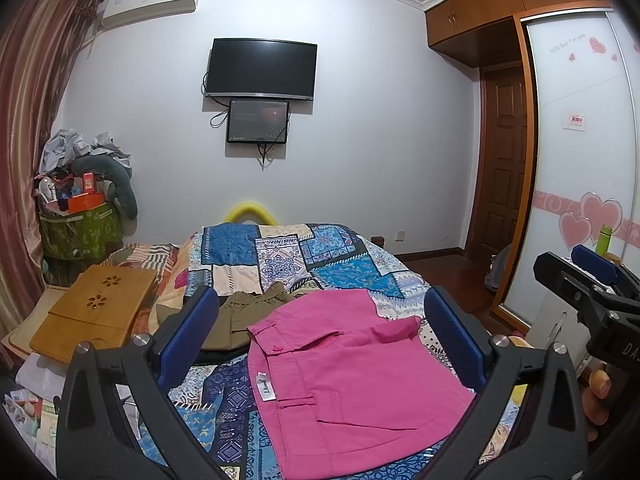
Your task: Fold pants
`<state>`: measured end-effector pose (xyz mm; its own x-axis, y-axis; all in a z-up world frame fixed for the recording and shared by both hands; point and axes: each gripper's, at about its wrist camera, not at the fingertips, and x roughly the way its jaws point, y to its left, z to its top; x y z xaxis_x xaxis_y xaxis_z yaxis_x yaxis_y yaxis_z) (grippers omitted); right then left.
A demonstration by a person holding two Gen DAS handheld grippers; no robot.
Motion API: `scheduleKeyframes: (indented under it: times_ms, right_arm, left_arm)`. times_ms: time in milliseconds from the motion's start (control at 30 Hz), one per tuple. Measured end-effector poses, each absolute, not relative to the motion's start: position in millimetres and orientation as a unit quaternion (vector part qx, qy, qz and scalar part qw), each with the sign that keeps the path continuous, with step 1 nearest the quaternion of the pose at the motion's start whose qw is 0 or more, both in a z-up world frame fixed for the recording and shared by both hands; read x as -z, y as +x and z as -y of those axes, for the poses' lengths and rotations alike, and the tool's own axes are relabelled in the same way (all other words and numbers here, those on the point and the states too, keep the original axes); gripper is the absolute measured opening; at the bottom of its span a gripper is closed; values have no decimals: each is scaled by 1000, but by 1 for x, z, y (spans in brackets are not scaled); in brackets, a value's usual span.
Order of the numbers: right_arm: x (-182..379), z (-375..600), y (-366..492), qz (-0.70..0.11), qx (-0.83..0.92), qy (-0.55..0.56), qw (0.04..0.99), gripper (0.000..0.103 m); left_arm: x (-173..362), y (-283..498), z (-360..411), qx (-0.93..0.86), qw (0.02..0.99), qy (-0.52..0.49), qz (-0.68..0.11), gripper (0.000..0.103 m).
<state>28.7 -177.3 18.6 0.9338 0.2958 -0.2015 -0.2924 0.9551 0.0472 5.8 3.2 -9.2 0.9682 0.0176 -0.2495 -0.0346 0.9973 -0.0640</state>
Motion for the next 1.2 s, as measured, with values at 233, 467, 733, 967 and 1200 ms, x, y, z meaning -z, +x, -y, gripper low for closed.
scheduleKeyframes:
  times_ms: [233, 467, 733, 967, 1200]
  right_arm:
    - [-17, 177, 28, -104, -150, 9, 983, 103]
    - [-18, 177, 30, -108, -155, 15, 982, 103]
    - [-14, 175, 35, -115, -158, 17, 981, 103]
    - [0, 173, 55, -136, -153, 9, 979, 103]
    - [26, 178, 93, -176, -140, -2, 974, 103]
  left_arm:
    - [9, 6, -3, -13, 991, -34, -126, 103]
    - [9, 6, -3, -13, 991, -34, -126, 103]
    - [12, 9, -4, -12, 991, -36, -131, 103]
    - [22, 45, -10, -9, 986, -37, -165, 103]
    - [46, 106, -26, -34, 975, -29, -217, 103]
